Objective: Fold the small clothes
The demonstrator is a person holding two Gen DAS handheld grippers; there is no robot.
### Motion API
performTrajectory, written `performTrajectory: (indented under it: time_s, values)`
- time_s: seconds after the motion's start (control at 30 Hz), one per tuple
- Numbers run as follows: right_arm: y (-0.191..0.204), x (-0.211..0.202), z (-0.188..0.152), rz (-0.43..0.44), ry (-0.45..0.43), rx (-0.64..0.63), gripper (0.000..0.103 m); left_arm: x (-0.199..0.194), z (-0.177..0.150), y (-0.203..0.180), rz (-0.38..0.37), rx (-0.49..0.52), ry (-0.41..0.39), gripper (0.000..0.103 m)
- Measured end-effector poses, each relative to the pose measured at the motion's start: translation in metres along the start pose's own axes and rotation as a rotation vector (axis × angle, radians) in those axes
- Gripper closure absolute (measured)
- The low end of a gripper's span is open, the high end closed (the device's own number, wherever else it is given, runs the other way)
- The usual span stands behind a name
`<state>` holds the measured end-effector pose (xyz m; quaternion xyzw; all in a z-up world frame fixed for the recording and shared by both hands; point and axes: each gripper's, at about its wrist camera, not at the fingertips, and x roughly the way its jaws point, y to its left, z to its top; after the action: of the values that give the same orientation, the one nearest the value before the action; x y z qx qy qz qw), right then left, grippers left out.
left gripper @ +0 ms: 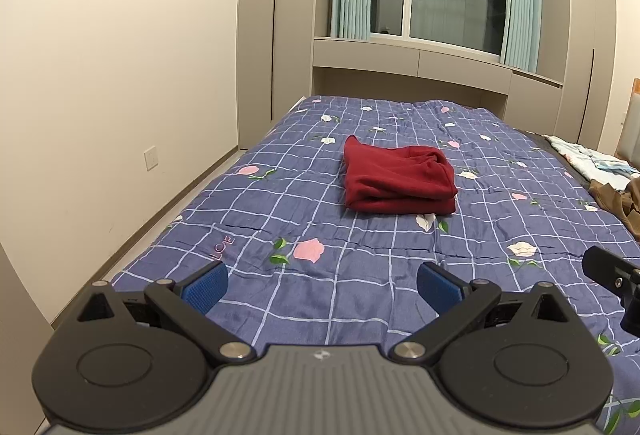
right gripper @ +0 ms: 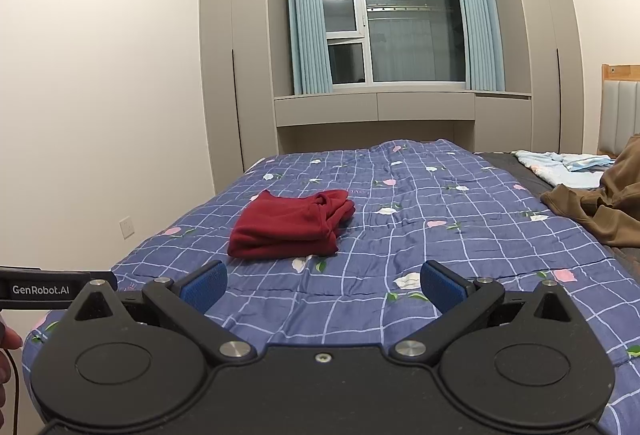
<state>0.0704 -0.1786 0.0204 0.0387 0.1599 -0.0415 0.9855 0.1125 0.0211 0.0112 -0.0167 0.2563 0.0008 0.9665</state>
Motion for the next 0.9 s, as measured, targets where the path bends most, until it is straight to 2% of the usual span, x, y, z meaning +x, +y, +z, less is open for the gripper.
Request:
performTrajectory:
  time_s: [0.9]
  values:
    - [0.0, 0.0029, -0.0012, 0.001, 0.006, 0.002, 0.0, 0.0016, -0.0016, 0.0004, -0.006, 0.001, 0.003, 0.001]
